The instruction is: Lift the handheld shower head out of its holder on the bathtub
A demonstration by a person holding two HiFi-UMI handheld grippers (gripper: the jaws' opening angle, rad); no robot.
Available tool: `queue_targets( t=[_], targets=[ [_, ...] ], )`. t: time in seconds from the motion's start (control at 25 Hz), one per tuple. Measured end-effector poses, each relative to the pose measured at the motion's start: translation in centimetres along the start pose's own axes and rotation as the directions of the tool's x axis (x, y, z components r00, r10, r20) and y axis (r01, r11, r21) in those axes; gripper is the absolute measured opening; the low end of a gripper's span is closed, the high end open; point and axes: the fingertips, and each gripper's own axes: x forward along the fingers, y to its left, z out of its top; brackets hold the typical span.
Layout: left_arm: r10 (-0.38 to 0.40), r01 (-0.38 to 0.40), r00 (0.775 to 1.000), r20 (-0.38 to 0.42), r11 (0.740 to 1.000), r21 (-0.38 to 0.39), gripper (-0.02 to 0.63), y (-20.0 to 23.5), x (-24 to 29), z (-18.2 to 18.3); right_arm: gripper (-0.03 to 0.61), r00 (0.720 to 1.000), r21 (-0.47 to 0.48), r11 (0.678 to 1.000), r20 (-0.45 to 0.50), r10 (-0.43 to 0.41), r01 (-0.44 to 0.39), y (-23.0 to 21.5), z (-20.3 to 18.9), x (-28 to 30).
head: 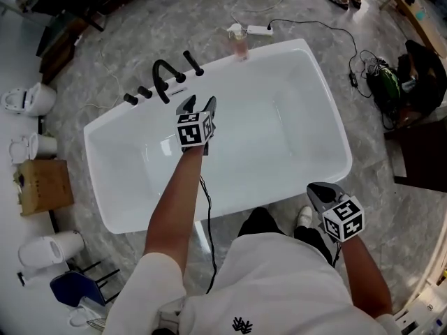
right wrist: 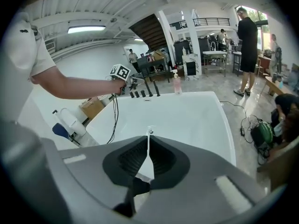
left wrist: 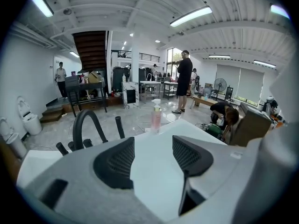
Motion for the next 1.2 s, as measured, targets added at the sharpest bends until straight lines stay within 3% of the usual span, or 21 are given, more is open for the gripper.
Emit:
queue_targets(
  t=[0.2,0.44,0.68,1.2],
  targets=[
    [0.033,-0.033,0.999,-0.018,0.999,-0.007,0.261,4.8,5.5,0.8,0.025,0.998,0.039,0.999,-0.061,-0.006,0.009,-0.3,-0.6,2.2],
    [0.056,-0.054,0.998,-0.041,0.998,0.038,0.262,8.0,11.7,1.0,0.025,0.994,0.052,0.999,-0.113,-0.004,0.01,-1.6,-1.1,5.1],
    [0.102,-0.099,0.992,-0.071,0.995,0.032,0.265,11.5,17.3,0.7,0.025,0.984,0.083,0.997,-0.178,0.009,0.006,-2.9,-2.7,7.3],
    [0.171,-0.169,0.98,-0.098,0.985,0.034,0.27,16.8,24.3,0.9,0.025,0.964,0.117,0.993,-0.265,0.025,0.007,-5.3,-5.6,10.4]
  ],
)
